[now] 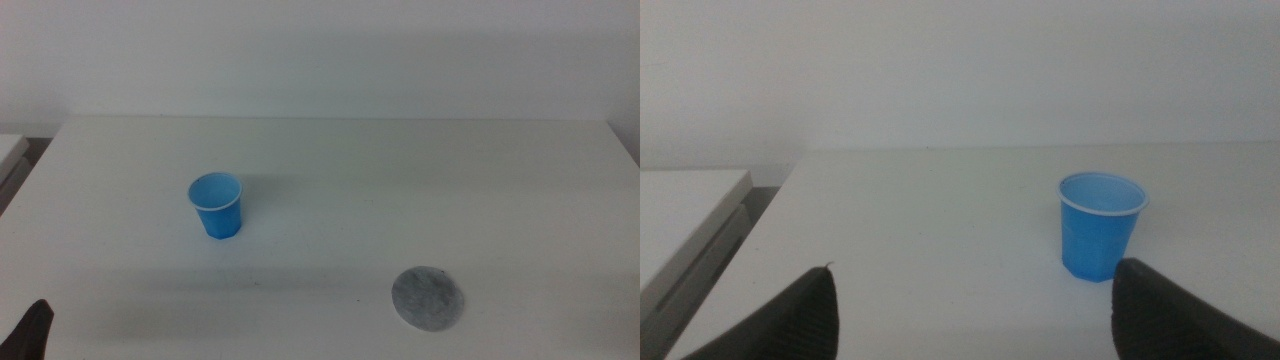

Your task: Place an empty cup on a cup mat.

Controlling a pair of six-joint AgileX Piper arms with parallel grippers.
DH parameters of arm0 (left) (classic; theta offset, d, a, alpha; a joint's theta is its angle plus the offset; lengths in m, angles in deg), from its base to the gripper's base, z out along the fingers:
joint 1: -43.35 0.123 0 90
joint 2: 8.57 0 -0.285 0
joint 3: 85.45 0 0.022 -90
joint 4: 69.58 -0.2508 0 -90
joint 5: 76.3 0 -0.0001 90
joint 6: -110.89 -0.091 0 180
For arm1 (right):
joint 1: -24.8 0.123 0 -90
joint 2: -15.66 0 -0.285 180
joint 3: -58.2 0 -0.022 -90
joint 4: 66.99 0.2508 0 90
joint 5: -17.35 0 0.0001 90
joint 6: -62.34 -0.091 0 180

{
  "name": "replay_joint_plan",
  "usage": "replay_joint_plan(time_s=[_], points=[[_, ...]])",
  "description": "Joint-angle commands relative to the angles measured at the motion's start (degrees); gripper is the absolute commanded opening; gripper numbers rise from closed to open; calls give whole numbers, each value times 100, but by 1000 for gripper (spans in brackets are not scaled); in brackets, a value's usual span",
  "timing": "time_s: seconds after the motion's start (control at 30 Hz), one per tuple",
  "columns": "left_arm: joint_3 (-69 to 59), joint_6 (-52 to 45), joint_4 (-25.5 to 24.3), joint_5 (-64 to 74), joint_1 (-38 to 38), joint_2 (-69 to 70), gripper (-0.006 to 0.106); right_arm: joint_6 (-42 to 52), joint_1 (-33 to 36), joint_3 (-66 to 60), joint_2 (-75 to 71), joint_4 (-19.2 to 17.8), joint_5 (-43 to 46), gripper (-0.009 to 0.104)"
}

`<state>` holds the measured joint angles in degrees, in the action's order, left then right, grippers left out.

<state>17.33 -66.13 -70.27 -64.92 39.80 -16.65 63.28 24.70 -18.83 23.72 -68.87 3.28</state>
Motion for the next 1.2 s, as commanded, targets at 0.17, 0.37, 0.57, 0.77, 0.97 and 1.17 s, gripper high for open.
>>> replay_joint_plan(time_s=[0.17,0.37,0.57,0.77,0.97,1.17], points=[[1384,6,349,1071,9,-1323,94,23,7,-19,-28,-34,38,93],[3920,6,606,2907,9,-3934,94,23,7,-19,-28,-34,38,93],[6000,-299,774,4021,-200,-6364,94,23,7,-19,-28,-34,38,93],[7784,-403,682,4606,-647,-8449,94,23,7,-19,-28,-34,38,93],[8964,-144,714,5121,-797,-9934,94,23,7,-19,-28,-34,38,93],[9185,-59,535,5305,-797,-10661,94,23,7,-19,-28,-34,38,93]])
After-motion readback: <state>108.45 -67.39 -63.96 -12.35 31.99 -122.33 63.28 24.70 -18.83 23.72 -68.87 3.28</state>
